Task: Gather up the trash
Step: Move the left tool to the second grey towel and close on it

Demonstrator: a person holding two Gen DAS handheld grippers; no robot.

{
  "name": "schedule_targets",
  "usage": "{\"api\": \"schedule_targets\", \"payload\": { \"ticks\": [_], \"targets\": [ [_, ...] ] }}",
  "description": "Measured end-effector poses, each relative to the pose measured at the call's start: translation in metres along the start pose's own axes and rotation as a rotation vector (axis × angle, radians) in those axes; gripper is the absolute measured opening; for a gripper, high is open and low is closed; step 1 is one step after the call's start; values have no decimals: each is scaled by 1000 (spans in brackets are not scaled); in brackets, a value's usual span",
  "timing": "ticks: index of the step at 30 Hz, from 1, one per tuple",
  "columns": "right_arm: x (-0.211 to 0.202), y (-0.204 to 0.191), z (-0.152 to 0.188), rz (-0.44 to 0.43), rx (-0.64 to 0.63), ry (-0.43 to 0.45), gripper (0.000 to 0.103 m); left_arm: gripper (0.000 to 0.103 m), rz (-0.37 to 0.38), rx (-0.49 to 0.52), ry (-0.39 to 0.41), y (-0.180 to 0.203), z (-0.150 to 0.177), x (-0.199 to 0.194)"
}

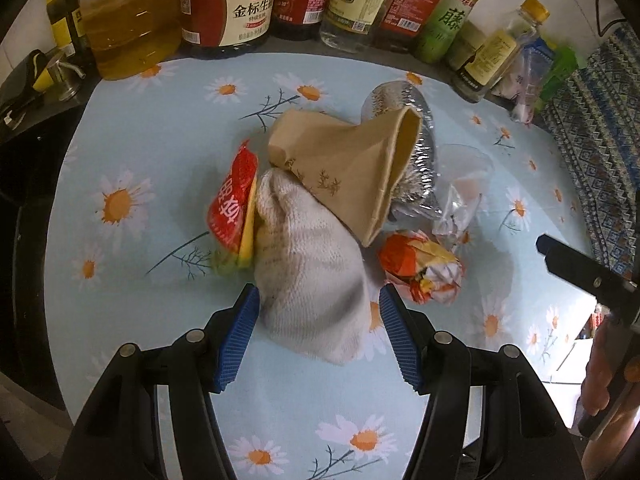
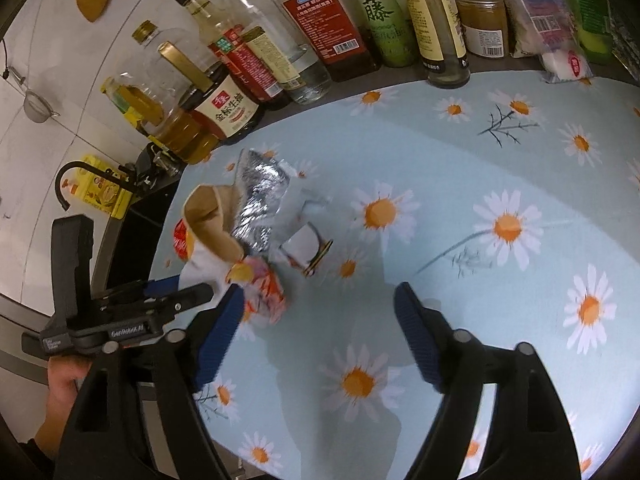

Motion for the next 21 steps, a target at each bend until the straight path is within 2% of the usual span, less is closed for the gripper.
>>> {"api": "schedule_targets", "payload": {
  "ticks": [4, 5, 6, 11, 16, 21],
  "targets": [
    [11, 4, -13, -27, -2, -13, 81, 58, -6, -8, -6, 2, -4, 7],
    [15, 5, -17, -35, -2, -16, 81, 55, -8, -9, -5, 2, -4, 8],
    [18, 5, -20, -41, -2, -19, 81, 47, -6, -13, -9, 2, -5, 9],
    [38, 9, -32, -78, 26, -39, 81, 38, -7, -17, -12, 2, -6, 12],
    [52, 13, -36, -106, 53, -59, 81, 24, 6, -24, -13, 3, -3, 8],
    [61, 16, -42, -141, 83, -62, 81, 22, 7, -28, -11, 4, -1, 4]
  ]
}}
Point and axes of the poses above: each gripper's, at about its wrist camera, not at the fingertips, and x roughly the way its jaws point, y to its right, z to its underside, the point moved 2 cm from there along x, roughly the way its jaws point, and after that the axes turned 8 degrees about -x, right-handed, at the moved point
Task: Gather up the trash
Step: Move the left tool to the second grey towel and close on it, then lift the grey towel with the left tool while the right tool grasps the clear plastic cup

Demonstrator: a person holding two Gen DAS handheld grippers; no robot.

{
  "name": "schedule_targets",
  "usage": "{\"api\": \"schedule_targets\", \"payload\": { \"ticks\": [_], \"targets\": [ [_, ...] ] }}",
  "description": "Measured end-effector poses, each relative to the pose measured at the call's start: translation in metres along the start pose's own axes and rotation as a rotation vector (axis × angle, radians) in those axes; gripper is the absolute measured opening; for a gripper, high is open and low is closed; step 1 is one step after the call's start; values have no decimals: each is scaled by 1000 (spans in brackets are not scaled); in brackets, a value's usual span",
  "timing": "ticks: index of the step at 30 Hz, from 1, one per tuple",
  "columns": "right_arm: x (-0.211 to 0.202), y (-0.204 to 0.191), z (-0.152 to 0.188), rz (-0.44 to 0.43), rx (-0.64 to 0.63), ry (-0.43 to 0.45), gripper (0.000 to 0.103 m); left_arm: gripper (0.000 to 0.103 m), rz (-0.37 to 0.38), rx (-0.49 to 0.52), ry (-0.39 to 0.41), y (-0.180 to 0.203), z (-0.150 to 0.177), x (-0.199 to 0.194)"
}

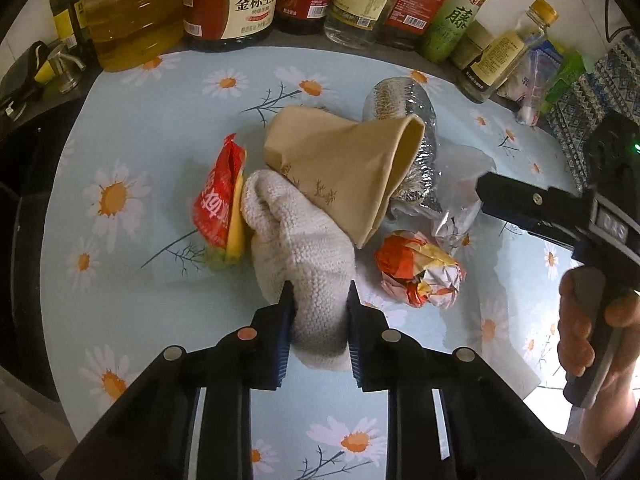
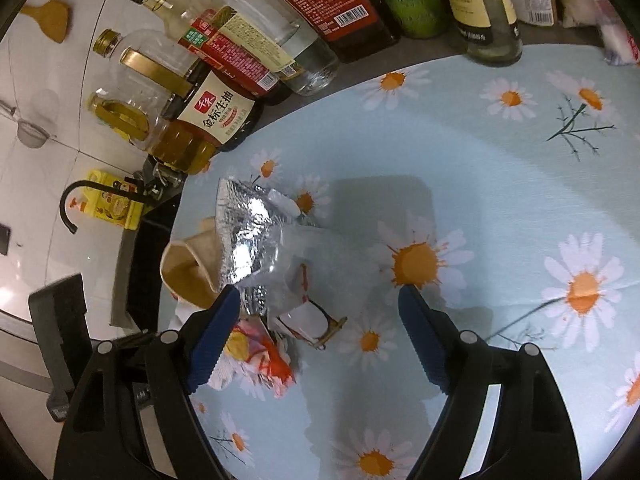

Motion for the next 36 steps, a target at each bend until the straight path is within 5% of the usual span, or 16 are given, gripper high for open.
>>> {"api": "schedule_targets", "payload": {
  "ticks": [3, 10, 25, 36],
  "targets": [
    [5, 2, -3, -21, 22, -6, 80, 22, 6, -6, 5, 0, 2, -5],
    [17, 4, -4, -22, 37, -31, 60, 22, 9, -28, 13, -1, 14, -16],
    [-11, -2, 16, 13, 30, 14, 59, 22, 35, -30, 68, -10, 45, -49],
    [-57, -33, 62, 70, 22, 74, 59, 22, 108, 7, 108, -18, 73, -77]
  ]
}}
Point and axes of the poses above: each gripper's, at about its wrist camera, not at the fingertips, and x roughly the way its jaws point, y to its right, z to its underside, the point moved 2 cm from there along x, roughly the way its jaws point, and after that the axes turned 8 degrees about -x, right-handed, at the moved point
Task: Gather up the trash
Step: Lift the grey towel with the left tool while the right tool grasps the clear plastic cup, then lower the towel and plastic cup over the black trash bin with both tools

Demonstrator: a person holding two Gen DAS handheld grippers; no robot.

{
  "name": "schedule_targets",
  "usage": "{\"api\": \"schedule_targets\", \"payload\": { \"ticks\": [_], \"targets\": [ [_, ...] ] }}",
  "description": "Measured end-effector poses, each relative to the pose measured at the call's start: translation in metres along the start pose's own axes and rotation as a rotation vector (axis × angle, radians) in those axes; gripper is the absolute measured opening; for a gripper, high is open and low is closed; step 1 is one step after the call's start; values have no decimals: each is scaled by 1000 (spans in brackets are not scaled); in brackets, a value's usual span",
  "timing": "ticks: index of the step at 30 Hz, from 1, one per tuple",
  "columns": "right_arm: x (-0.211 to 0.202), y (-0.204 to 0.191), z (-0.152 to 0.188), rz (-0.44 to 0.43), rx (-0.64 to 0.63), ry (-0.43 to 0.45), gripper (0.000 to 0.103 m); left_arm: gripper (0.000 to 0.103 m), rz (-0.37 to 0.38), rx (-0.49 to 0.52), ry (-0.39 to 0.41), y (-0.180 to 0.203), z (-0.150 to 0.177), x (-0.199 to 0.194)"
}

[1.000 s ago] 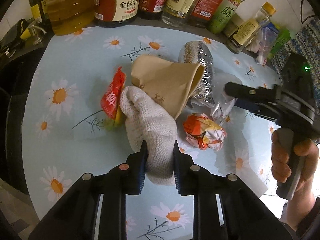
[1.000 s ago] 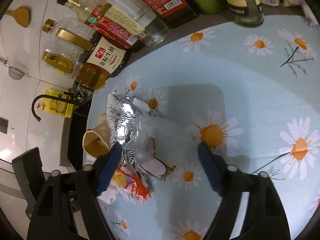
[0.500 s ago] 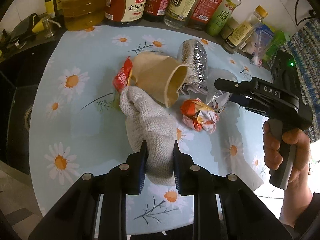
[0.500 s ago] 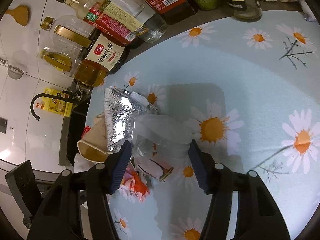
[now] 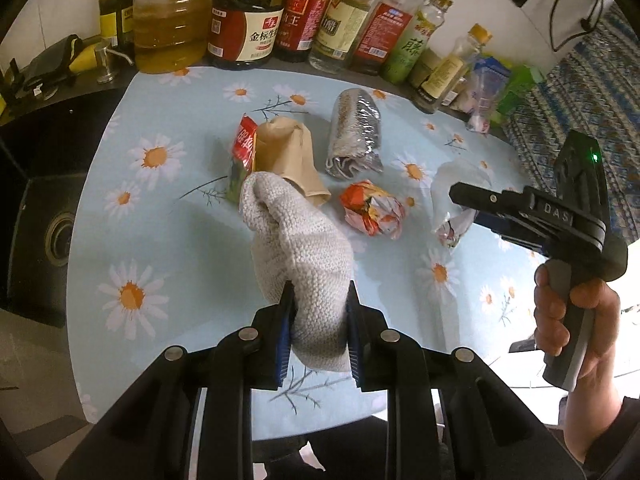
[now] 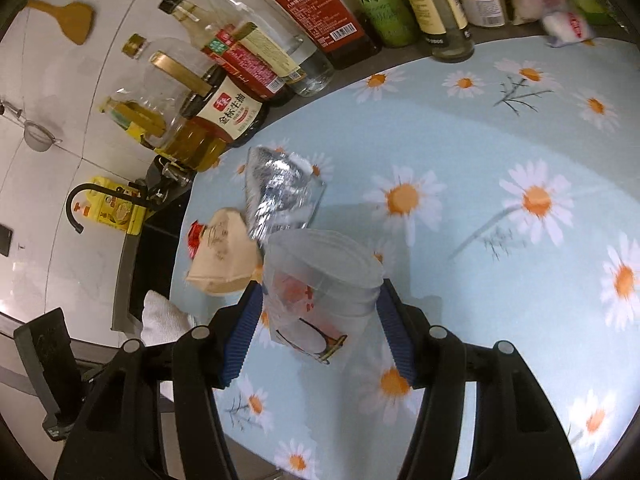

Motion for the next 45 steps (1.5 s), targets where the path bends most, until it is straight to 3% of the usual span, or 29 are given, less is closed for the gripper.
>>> {"api": "schedule_targets", "payload": {
  "ticks": [11, 20, 33, 45],
  "targets": [
    [-21, -46, 55, 35, -41, 7, 59, 22, 51, 42, 33, -6, 36, -34],
    [-18, -83, 105, 14, -74, -28, 59, 22, 68, 40, 28, -21, 79, -51],
    [6, -123, 186, -45, -98, -129, 59, 22, 68, 4, -20, -53, 145, -55],
    [37, -134, 231, -39, -109, -237, 60, 22, 40, -53, -123, -83, 194, -34]
  ]
}}
Point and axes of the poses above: each gripper's, at about its wrist camera, not at the fingertips, and x roughly the way its jaws point, y to its right, z to its underside, the point moved 2 cm from there along x, roughly the way its jaws point, and after that the axes turned 8 degrees about -x, right-handed, at the moved point
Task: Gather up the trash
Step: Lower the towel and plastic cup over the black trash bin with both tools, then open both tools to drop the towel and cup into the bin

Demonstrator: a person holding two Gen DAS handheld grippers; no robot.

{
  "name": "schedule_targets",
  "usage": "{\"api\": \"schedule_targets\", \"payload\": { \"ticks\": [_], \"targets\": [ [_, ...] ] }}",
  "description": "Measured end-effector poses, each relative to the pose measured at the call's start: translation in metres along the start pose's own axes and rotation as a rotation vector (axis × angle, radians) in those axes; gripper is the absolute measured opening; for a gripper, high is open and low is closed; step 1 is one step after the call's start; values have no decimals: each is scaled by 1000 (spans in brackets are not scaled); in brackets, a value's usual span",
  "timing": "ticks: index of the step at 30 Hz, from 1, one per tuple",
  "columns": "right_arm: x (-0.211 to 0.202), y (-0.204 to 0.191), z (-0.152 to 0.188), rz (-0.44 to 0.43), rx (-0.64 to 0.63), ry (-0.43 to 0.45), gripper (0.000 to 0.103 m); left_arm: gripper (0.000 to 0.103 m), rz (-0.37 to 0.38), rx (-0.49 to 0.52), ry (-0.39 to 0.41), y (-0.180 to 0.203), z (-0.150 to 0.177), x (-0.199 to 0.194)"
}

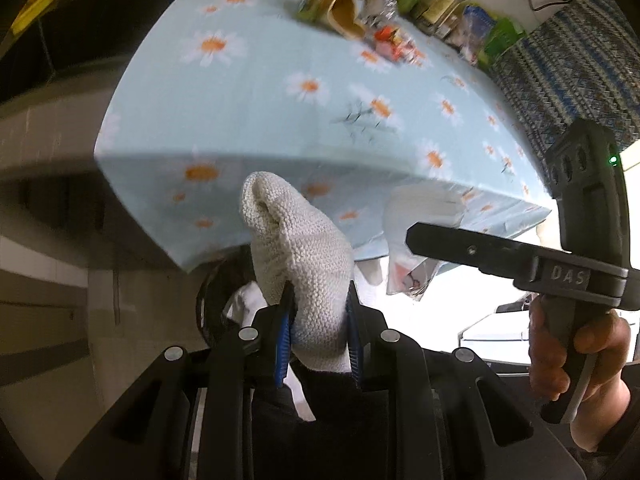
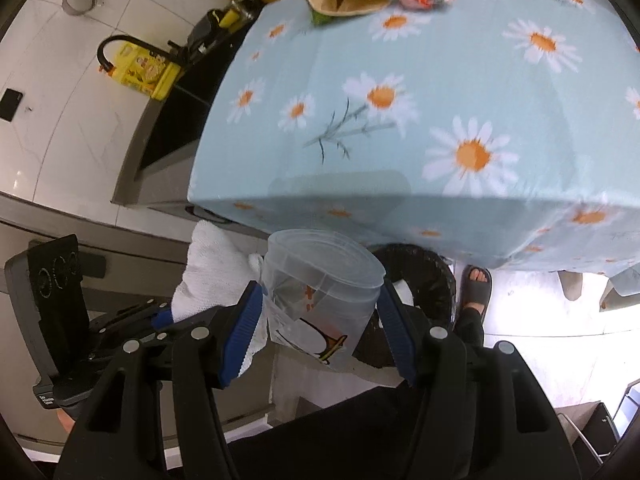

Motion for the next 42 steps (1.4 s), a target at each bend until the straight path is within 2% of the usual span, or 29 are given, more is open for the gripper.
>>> {"api": "schedule_targets", "payload": {
  "ticks": [10, 15, 18, 20, 21, 22, 30, 42],
  "targets": [
    [28, 12, 15, 1, 15, -80, 60, 22, -25, -45, -108, -19, 23, 33],
    [34, 17, 13, -2, 24, -91, 60, 25, -39, -47, -155, -21, 26, 45],
    [35, 20, 9, 10, 39, -85, 76, 39, -80, -57, -175, -26, 24, 52],
    [35, 22, 7, 8, 46, -85, 77, 46, -87, -70, -189, -28, 23, 54],
    [35, 23, 6, 7, 48, -86, 77, 52, -95, -75, -186, -31, 22, 54],
    [35, 23, 6, 9, 50, -85, 77, 53, -98, -80, -182, -32, 21, 54],
    [28, 30, 5, 16, 64, -70, 77, 53, -104, -96, -171, -34, 17, 51],
    [7, 30, 6, 23, 69, -23, 77, 53, -76, -73, -129, -22, 9, 36]
  ]
}}
Point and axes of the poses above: each gripper's, at about its wrist camera, not at the fingertips, and x roughly the way its jaws point, y to its right, z to its underside, the point moved 2 cm from there along x, roughly the way its jaws point, and after that the axes turned 8 degrees about -x, right-handed, at the moved point
